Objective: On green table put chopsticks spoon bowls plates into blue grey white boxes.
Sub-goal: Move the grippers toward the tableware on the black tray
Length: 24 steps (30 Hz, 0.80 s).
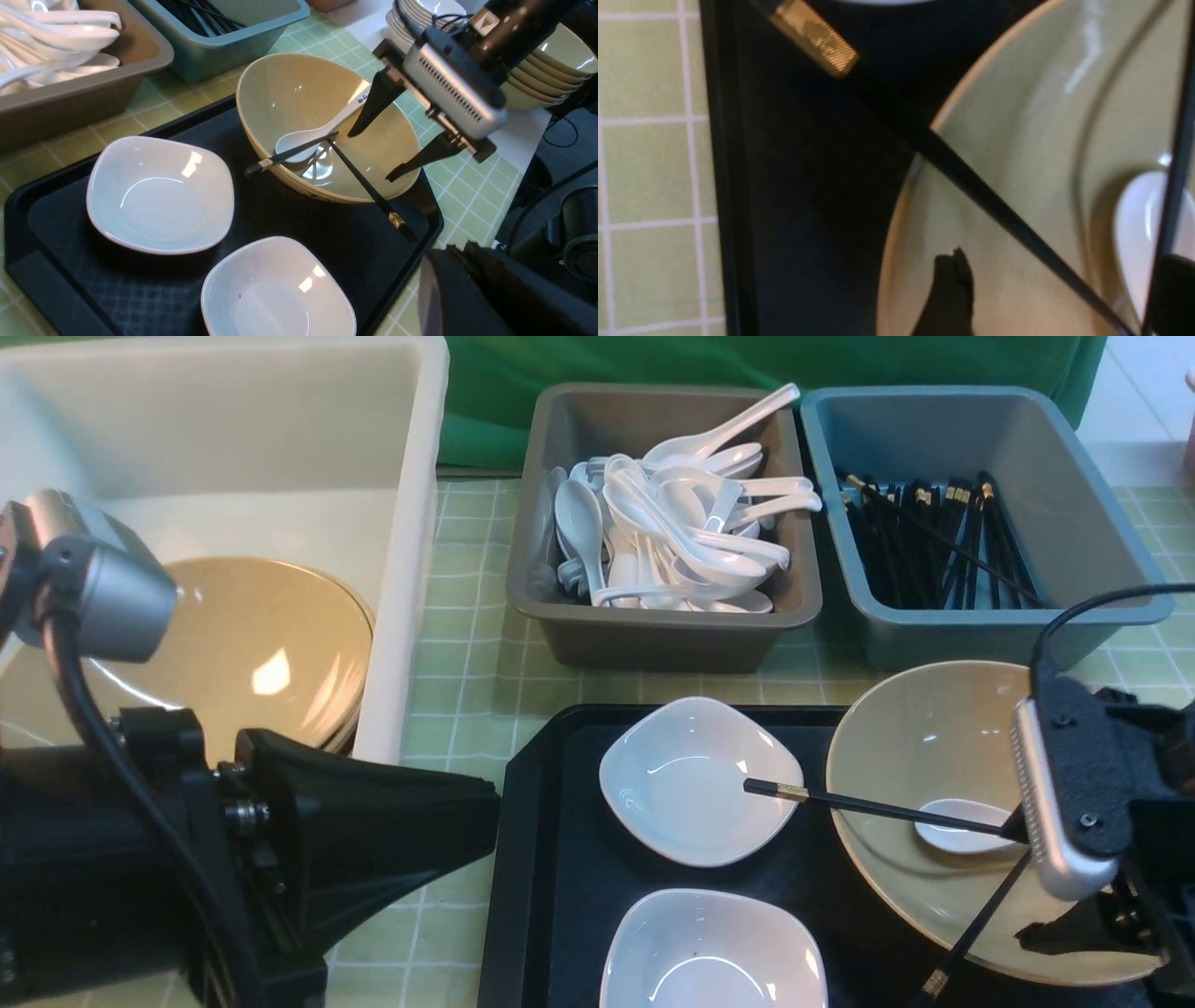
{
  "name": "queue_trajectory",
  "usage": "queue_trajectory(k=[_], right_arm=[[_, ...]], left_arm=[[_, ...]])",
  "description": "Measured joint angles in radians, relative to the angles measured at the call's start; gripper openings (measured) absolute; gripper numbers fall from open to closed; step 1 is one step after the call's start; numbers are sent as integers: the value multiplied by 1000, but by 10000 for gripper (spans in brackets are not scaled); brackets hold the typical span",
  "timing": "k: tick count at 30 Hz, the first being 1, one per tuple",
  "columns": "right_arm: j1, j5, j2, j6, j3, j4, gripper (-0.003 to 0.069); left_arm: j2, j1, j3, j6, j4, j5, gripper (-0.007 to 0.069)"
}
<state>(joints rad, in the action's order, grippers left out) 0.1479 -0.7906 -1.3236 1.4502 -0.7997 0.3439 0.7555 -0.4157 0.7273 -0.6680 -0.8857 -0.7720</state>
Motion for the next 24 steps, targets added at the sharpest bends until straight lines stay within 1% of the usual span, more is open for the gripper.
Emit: queue_trajectory(k=[7,8,14,18,24], right_arm=[[11,86,-100,-8,1,1,540],[11,123,-124,-22,2,4,540],[12,260,-132,-67,3,26,540],[12,288,-132,-67,3,38,540],[12,373,-163,-67,3,90,540]], left_arm=[[0,0,0,2,12,0,-1],[0,0,0,2,16,0,-1],[0,0,0,3,18,-1,-1],[0,0,0,3,18,-1,-1],[0,0,0,4,18,-1,-1]])
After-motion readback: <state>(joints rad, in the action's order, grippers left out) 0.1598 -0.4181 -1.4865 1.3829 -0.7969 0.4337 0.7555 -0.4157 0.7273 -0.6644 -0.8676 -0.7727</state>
